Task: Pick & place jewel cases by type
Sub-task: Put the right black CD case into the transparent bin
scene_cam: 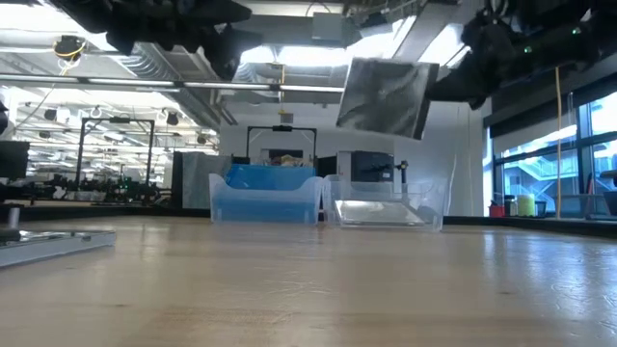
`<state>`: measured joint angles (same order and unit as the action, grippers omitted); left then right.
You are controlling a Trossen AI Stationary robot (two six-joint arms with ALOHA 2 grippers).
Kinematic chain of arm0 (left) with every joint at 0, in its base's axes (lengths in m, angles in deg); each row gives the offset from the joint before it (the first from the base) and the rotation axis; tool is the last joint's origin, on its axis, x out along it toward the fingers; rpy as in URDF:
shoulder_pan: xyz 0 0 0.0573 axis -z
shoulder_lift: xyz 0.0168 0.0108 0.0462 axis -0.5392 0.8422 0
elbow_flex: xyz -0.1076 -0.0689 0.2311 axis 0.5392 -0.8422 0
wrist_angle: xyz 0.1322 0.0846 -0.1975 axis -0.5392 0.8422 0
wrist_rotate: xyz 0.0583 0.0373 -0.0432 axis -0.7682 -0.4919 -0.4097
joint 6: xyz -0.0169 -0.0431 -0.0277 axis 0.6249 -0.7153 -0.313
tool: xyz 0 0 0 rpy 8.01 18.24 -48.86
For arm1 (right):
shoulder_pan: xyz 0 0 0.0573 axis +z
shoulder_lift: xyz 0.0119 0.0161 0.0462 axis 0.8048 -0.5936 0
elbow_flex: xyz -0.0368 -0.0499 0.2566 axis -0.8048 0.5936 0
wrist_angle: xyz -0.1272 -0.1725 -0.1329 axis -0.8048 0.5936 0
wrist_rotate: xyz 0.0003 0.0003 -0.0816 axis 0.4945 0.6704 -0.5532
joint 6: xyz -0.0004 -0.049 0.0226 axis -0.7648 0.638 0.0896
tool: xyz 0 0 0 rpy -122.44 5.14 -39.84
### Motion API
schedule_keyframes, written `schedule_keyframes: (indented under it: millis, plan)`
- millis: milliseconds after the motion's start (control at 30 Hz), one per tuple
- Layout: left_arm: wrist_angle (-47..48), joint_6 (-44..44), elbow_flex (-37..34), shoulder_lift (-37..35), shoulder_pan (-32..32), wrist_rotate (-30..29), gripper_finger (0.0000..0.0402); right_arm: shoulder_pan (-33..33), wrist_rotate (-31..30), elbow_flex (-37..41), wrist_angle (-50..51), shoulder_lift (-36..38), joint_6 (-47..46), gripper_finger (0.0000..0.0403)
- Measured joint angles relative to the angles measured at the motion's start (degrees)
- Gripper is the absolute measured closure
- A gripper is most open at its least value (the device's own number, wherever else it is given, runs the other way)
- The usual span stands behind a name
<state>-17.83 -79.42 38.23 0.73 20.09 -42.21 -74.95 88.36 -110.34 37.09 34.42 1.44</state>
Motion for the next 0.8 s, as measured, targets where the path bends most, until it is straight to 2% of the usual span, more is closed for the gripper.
schedule_keyframes:
  millis: [100, 267, 433, 600, 800]
  plan:
    - [0.0, 1.8, 0.0, 0.0, 2.0, 0.0, 0.0217, -5.4, 8.3, 0.0, 0.0, -1.1, 0.2, 0.0362]
    - [-0.4, 2.3, 0.0, 0.7, 5.3, 0.0, 0.0217, -14.3, 16.8, 0.0, 0.1, -3.5, 0.3, 0.0362]
    - [-0.9, 2.3, 0.0, 2.7, 7.8, 0.0, 0.0215, -21.5, 28.3, 0.0, -1.0, -8.4, 0.3, 0.0362]
    - [-1.1, 2.8, 0.0, 5.9, 9.3, 0.0, 0.0217, -26.4, 34.5, -0.3, -2.9, -14.8, 1.8, 0.0362]
    - [-2.5, 2.7, 0.0, 9.9, 10.8, 0.0, 0.0213, -29.3, 37.2, -3.6, -2.9, -23.7, 6.2, 0.0362]
